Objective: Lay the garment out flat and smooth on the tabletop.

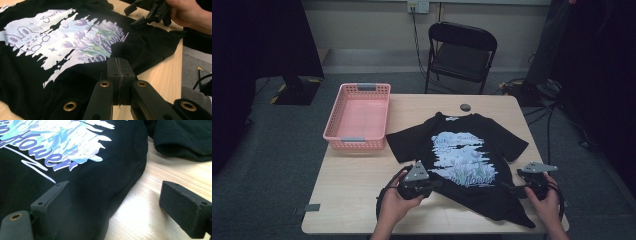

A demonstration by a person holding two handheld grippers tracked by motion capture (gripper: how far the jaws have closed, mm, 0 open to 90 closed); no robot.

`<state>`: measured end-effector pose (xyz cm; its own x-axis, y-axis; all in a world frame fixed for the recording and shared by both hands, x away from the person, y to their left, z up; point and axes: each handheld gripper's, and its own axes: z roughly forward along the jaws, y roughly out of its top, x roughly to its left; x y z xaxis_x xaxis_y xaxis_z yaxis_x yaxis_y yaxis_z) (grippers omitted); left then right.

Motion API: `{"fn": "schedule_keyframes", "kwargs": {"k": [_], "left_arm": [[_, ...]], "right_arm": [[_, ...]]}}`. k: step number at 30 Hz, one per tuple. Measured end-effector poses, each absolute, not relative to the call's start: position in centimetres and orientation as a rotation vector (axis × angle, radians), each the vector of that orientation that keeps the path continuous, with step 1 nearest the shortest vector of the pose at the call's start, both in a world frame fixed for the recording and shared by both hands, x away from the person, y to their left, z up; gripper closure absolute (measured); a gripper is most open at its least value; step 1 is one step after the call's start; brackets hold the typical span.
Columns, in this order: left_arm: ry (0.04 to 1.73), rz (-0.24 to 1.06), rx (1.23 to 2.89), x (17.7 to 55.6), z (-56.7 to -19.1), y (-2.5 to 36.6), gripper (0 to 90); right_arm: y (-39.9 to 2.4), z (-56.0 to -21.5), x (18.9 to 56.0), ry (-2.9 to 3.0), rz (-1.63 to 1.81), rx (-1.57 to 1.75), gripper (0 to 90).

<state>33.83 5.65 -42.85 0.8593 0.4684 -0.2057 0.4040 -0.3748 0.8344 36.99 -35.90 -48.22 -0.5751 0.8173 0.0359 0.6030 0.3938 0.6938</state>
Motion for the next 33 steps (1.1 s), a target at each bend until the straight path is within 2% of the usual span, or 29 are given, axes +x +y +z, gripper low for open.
{"fn": "schedule_keyframes", "kwargs": {"k": [33], "left_arm": [[0.725, 0.010, 2.029, 27.5, -45.5, 10.7, 90.0]], "right_arm": [[-35.9, -48.2, 37.0, 2.345, 0.972, 1.239, 9.9]]}}
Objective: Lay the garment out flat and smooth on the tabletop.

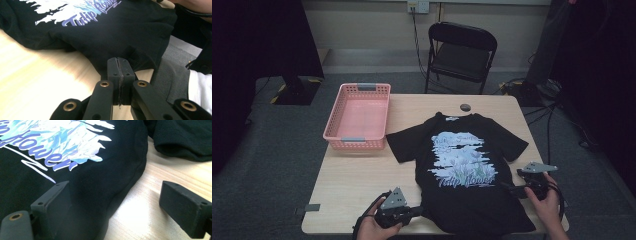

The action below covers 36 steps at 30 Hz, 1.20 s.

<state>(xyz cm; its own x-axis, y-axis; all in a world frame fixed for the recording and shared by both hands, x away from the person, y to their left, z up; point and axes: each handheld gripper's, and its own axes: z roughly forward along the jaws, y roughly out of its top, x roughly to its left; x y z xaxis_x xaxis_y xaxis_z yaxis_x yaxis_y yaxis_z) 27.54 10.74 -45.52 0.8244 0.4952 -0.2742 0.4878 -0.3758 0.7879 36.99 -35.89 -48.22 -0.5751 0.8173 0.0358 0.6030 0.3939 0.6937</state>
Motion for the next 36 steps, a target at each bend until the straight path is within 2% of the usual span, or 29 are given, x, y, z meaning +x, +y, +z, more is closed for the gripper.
{"fn": "schedule_keyframes", "kwargs": {"k": [2, 3, 6, 7, 9, 13, 23, 36], "left_arm": [[0.730, 0.014, 2.019, 27.3, -45.5, 10.9, 88.4], [0.746, 0.026, 2.002, 27.3, -45.4, 10.9, 82.4], [0.786, 0.086, 1.975, 27.7, -45.2, 11.0, 45.4], [0.800, 0.104, 1.955, 28.0, -45.0, 10.9, 45.4], [0.825, 0.125, 1.949, 28.5, -45.0, 10.6, 37.1], [0.830, 0.128, 1.979, 29.8, -45.7, 9.4, 37.3], [0.727, 0.164, 1.961, 32.6, -45.7, 7.0, 18.4], [0.711, 0.212, 1.982, 33.9, -45.8, 8.1, 16.1]], "right_arm": [[-35.9, -48.2, 37.0, 2.345, 0.972, 1.239, 9.9], [-35.9, -48.2, 37.0, 2.345, 0.972, 1.239, 10.0], [-35.9, -48.2, 37.0, 2.345, 0.972, 1.239, 9.9], [-35.9, -48.2, 37.0, 2.345, 0.972, 1.239, 9.9], [-35.9, -48.2, 37.0, 2.345, 0.972, 1.240, 9.9], [-35.9, -48.2, 37.0, 2.345, 0.972, 1.241, 9.9], [-35.9, -48.2, 37.0, 2.345, 0.972, 1.239, 9.9], [-35.9, -48.2, 37.0, 2.346, 0.974, 1.241, 9.8]]}}
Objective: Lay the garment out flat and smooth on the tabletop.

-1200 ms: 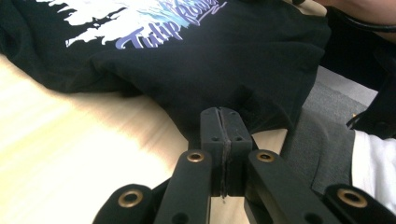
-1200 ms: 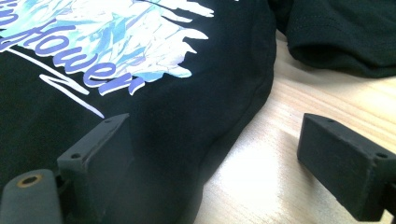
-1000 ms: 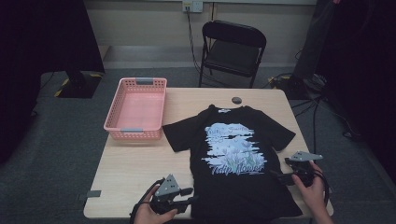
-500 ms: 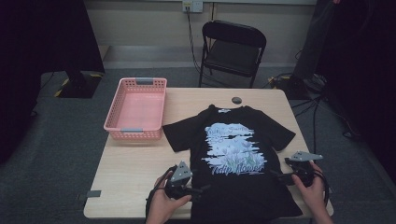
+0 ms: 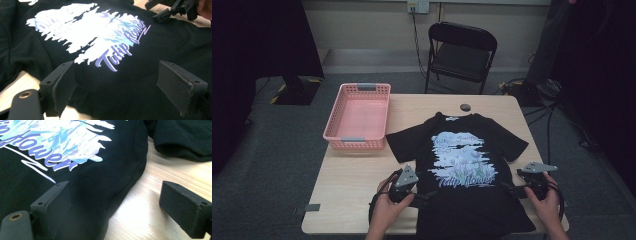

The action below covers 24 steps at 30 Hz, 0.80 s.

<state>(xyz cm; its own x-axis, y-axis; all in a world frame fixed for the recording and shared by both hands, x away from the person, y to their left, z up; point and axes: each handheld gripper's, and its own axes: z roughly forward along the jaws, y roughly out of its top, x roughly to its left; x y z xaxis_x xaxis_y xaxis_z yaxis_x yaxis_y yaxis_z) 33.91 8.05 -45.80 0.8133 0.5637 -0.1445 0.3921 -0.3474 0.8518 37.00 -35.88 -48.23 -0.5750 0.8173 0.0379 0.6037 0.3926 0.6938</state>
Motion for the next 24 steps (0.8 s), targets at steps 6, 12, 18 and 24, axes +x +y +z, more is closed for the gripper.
{"fn": "schedule_keyframes", "kwargs": {"k": [6, 12, 18, 24], "left_arm": [[0.721, 0.225, 1.996, 33.9, -46.0, 8.8, 16.2], [0.728, 0.239, 2.002, 34.0, -45.9, 9.7, 16.1], [0.730, 0.252, 2.016, 34.1, -46.0, 10.3, 16.0], [0.744, 0.268, 2.017, 34.2, -46.0, 10.9, 15.9]], "right_arm": [[-35.9, -48.2, 37.1, 2.350, 0.974, 1.233, 9.4], [-35.9, -48.2, 37.1, 2.352, 0.974, 1.230, 9.3], [-35.9, -48.2, 37.1, 2.352, 0.974, 1.230, 9.3], [-35.8, -48.2, 37.1, 2.351, 0.974, 1.230, 9.3]]}}
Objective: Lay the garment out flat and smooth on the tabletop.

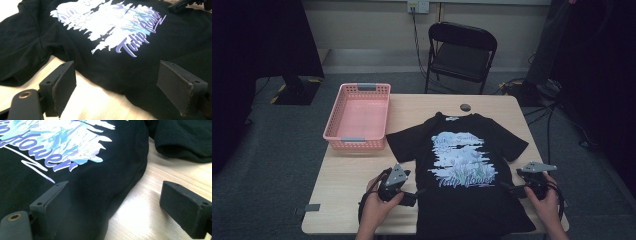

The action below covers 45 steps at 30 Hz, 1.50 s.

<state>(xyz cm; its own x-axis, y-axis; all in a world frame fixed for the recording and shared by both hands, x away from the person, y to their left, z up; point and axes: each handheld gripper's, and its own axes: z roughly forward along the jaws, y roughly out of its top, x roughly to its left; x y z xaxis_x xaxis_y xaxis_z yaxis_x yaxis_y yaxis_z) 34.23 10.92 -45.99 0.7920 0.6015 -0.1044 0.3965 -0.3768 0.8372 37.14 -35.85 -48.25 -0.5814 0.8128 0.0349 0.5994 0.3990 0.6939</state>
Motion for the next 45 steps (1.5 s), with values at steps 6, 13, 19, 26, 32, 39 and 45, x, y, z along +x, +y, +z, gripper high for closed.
{"fn": "schedule_keyframes", "kwargs": {"k": [6, 13, 19, 26, 32, 39, 45], "left_arm": [[0.761, 0.282, 2.012, 34.3, -45.9, 11.5, 15.9], [0.771, 0.298, 2.010, 34.4, -45.9, 12.3, 16.0], [0.786, 0.309, 2.002, 34.4, -45.9, 13.0, 16.0], [0.813, 0.325, 1.996, 34.5, -46.0, 13.9, 16.1], [0.828, 0.337, 1.999, 34.6, -46.1, 14.6, 16.2], [0.859, 0.354, 1.992, 34.7, -46.3, 15.6, 16.1], [0.878, 0.367, 2.000, 34.7, -46.8, 16.3, 16.2]], "right_arm": [[-35.9, -48.2, 37.1, 2.352, 0.974, 1.230, 9.3], [-35.9, -48.2, 37.1, 2.352, 0.974, 1.229, 9.3], [-35.9, -48.2, 37.1, 2.352, 0.974, 1.230, 9.3], [-35.9, -48.2, 37.1, 2.352, 0.974, 1.230, 9.3], [-35.9, -48.2, 37.1, 2.352, 0.974, 1.230, 9.3], [-35.9, -48.2, 37.1, 2.351, 0.974, 1.230, 9.3], [-35.9, -48.2, 37.1, 2.352, 0.974, 1.230, 9.3]]}}
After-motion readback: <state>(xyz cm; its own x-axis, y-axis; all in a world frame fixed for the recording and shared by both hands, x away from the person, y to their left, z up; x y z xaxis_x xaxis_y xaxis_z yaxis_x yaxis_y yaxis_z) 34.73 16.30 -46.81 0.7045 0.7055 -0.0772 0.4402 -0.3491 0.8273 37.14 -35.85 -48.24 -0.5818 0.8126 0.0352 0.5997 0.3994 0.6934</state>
